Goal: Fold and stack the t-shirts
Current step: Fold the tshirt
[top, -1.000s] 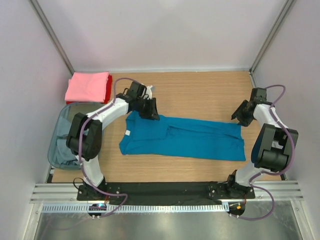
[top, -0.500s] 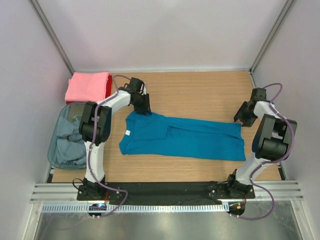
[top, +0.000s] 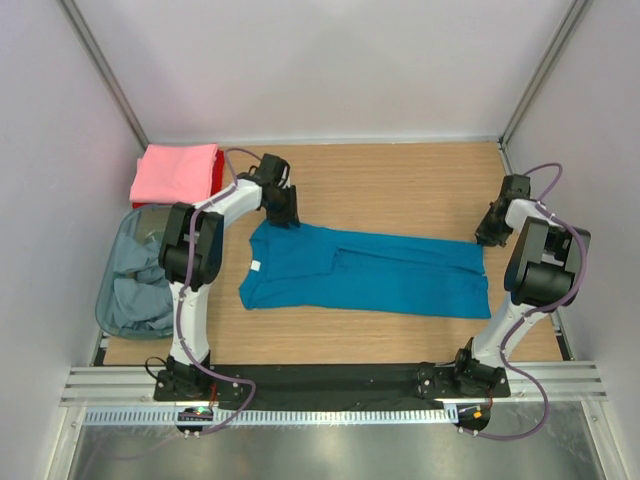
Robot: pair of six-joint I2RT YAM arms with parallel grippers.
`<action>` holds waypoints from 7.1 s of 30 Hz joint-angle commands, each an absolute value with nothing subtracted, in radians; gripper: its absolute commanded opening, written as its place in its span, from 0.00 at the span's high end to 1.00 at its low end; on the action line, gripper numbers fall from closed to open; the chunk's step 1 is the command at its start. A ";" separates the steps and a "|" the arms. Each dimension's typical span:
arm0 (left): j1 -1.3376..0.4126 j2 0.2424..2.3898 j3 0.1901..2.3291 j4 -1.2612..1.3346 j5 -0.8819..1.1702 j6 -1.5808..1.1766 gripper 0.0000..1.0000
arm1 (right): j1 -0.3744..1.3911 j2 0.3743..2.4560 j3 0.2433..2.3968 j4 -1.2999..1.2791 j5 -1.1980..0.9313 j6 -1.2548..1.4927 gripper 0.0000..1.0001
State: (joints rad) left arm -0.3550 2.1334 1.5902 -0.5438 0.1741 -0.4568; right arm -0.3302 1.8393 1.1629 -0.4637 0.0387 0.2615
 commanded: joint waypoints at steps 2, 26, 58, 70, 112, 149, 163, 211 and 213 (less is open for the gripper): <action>-0.342 2.163 1.620 -0.563 0.052 -0.454 0.60 | -0.337 1.867 1.201 -0.414 0.166 0.264 0.99; -0.316 1.750 1.355 -0.802 0.239 -0.463 0.60 | -0.236 1.580 1.201 -0.718 -0.057 0.465 0.58; -0.290 1.904 1.250 -0.730 0.265 -0.506 0.98 | -0.236 1.525 1.123 -0.710 -0.049 0.449 0.59; -0.290 1.813 1.312 -0.844 0.261 -0.571 1.00 | -0.236 1.520 1.115 -0.709 -0.041 0.446 0.58; -0.288 1.835 1.316 -0.979 0.250 -0.597 1.00 | -0.275 1.758 1.221 -0.603 0.041 0.450 0.51; -0.288 2.249 1.778 -0.907 0.130 -0.595 0.69 | -0.314 1.873 1.224 -0.500 0.078 0.428 0.55; -0.279 2.272 1.830 -0.948 0.038 -0.664 0.68 | -0.331 1.861 1.157 -0.402 0.149 0.560 0.60; -0.388 1.844 1.342 -1.075 0.112 -0.488 0.62 | -0.296 1.698 1.035 -0.603 0.041 0.520 0.61; -0.387 1.813 1.386 -1.091 0.114 -0.479 0.61 | -0.296 1.680 1.077 -0.650 0.020 0.518 0.60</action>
State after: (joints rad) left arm -0.3908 1.8748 1.3083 -1.0500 0.1307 -0.4927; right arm -0.2955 1.7000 1.0183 -0.6106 0.0044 0.5362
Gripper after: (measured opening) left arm 0.386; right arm 0.395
